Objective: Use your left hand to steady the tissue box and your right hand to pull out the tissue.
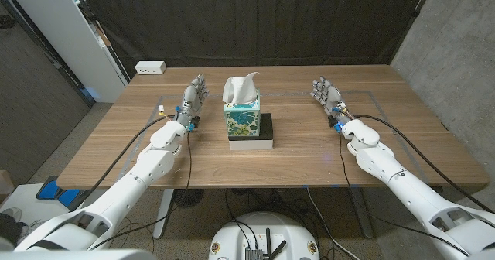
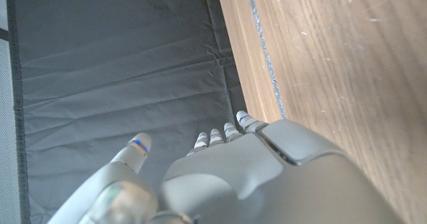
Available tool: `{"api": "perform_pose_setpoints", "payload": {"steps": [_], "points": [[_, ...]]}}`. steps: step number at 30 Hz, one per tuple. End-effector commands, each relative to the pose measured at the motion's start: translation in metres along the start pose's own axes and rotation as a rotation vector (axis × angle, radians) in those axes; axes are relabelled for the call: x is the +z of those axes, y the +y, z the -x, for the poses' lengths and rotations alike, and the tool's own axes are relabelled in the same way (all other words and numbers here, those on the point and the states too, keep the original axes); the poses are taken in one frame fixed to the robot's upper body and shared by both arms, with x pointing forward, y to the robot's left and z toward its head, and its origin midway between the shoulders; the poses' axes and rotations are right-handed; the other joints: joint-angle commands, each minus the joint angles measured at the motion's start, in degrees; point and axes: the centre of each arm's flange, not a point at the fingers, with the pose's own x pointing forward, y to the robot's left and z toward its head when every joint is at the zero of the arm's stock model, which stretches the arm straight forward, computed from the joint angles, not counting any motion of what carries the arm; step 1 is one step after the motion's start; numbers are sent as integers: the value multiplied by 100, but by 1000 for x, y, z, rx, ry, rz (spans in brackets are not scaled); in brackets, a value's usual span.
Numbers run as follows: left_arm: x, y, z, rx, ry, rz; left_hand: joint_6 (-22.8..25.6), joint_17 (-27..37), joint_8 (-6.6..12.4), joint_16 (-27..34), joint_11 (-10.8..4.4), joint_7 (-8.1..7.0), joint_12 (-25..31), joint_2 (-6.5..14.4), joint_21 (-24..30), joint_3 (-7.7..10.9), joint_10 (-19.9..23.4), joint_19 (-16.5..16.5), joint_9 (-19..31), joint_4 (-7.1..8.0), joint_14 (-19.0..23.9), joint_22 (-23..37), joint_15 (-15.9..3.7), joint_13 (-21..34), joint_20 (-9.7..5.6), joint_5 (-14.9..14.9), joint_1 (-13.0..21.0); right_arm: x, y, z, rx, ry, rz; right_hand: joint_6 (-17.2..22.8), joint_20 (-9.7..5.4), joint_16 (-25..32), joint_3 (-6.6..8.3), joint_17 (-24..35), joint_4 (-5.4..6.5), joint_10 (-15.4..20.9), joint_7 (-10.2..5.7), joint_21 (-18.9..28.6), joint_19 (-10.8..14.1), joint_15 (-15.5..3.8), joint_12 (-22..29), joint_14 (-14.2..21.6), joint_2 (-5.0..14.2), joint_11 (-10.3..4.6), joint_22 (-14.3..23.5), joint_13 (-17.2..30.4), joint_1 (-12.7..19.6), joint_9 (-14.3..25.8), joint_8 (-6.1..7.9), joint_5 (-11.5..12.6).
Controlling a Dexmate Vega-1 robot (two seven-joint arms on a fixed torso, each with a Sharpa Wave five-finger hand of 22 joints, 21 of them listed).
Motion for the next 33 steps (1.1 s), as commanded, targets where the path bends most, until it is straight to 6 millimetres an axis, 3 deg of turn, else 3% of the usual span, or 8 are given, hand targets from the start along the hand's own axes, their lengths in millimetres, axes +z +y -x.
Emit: {"api": "perform_pose_setpoints", "payload": {"steps": [1, 19, 21, 23, 24, 27, 29, 33], "points": [[4, 5, 7, 7, -15, 11, -412, 18, 41, 32, 7, 38, 42, 682, 30, 35, -623, -60, 15, 12, -708, 11, -175, 28, -121, 35, -10, -12, -31, -9, 56, 12, 0, 35, -149, 27, 38, 25, 70, 37, -1, 12, 68, -310, 45, -18, 226, -1, 16, 15, -51, 25, 44, 38], [6, 18, 7, -5, -59, -4, -420, 1, 63, 36, -38, 1, 59, 638, 37, 4, -623, -43, 12, -18, -704, 5, -207, 27, -169, 58, -5, -2, -23, -6, 22, -4, 61, 100, -117, 6, 110, -54, 87, 101, 41, -20, 150, -268, 80, 101, 130, 18, 9, 6, -79, 18, 84, 61], [6, 20, 6, -29, -81, -19, -403, -54, 80, 14, -108, -85, 71, 483, 41, -35, -602, -12, 9, -184, -682, -4, -260, 23, -202, 56, 74, -3, -23, -7, 16, -1, 63, 110, -113, 6, 118, -62, 74, 117, 47, -25, 154, -262, 86, 113, 127, 17, 8, 6, -69, 18, 88, 63], [7, 21, 6, -28, -106, -63, -377, -96, 137, -12, -290, -277, 76, -40, 20, -207, -552, 65, 12, -800, -644, -30, -438, 17, -327, -16, 349, -3, -22, -7, 13, 3, 66, 120, -98, 2, 120, -76, 53, 133, 60, -30, 166, -243, 92, 125, 105, 21, 8, 5, -58, 17, 93, 61], [9, 21, 5, -31, -115, -87, -409, -91, 153, -8, -336, -328, 71, -232, 18, -285, -567, 108, 20, -1048, -637, -33, -446, 21, -306, -64, 449, -3, -22, -7, 8, 2, 63, 126, -89, 2, 122, -81, 42, 133, 64, -31, 173, -231, 92, 133, 98, 19, 8, 5, -52, 17, 95, 61], [15, 22, 5, -40, -123, -170, -855, -72, 109, -19, -322, -351, 35, -596, -28, -448, -799, 20, 52, -1651, -771, -19, -335, 38, -256, -156, 732, -2, -22, -7, 7, 5, 74, 138, -48, 5, 113, -103, 2, 166, 84, -40, 195, -186, 104, 170, 51, 26, 7, 4, -41, 17, 100, 52], [18, 23, 5, -35, -126, -224, -1397, -61, 76, -36, -267, -226, 13, -748, -56, -555, -1119, -174, 80, -1927, -1010, -3, -222, 54, -228, -177, 887, -1, -21, -8, 6, 7, 78, 146, -31, 3, 108, -112, -14, 172, 97, -44, 204, -174, 106, 176, 34, 25, 7, 4, -38, 17, 103, 47], [25, 24, 6, -8, -148, -326, -1996, -48, 58, -21, -235, 12, 33, -1015, -41, -734, -1373, -292, 96, -2039, -1188, 7, -132, 75, -231, -132, 992, -1, -19, -8, 1, 10, 83, 161, -6, 4, 98, -124, -37, 178, 106, -51, 219, -144, 106, 195, 8, 42, 8, 3, -36, 17, 108, 40]]}}
